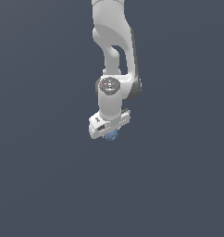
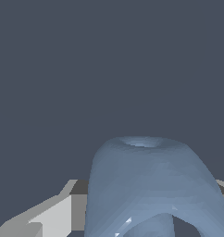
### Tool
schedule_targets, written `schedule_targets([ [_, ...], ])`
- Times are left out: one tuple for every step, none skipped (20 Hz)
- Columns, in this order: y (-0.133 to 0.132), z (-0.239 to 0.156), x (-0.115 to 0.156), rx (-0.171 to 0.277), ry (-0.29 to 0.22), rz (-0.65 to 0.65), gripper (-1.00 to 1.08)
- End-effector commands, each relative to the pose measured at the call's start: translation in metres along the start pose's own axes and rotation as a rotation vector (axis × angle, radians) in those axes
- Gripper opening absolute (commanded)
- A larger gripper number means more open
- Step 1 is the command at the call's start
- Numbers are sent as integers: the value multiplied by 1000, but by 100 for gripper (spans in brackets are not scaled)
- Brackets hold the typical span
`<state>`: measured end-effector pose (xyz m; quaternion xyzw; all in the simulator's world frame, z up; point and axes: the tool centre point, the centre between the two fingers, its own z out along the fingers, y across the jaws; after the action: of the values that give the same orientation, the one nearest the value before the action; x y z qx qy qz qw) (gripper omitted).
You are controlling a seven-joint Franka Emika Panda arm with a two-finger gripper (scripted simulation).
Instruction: Pick up the object and move it to a goal position.
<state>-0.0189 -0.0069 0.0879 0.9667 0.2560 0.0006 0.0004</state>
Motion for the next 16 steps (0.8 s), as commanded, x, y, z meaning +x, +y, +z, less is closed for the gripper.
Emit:
schedule_targets([
  [-11,-16,18,0,0,0,-100],
  [-15,-22,25,0,0,0,-100],
  [-20,-29,33,0,0,0,-100],
  [-24,-36,41,0,0,0,-100],
  [-29,-43,49,0,0,0,-100],
  [-33,-49,57,0,0,0,-100],
  [-38,-56,65,0,0,0,-100],
  [-42,-63,73,0,0,0,-100],
  [-47,-70,81,0,0,0,-100],
  [-51,-76,88,0,0,0,-100],
  [-55,-82,95,0,0,0,-100],
  [-58,-88,102,0,0,0,-100],
  [-62,-93,109,0,0,0,-100],
  [-66,-99,115,0,0,0,-100],
  [-69,-104,121,0,0,0,-100],
  [-72,-109,127,0,0,0,-100],
])
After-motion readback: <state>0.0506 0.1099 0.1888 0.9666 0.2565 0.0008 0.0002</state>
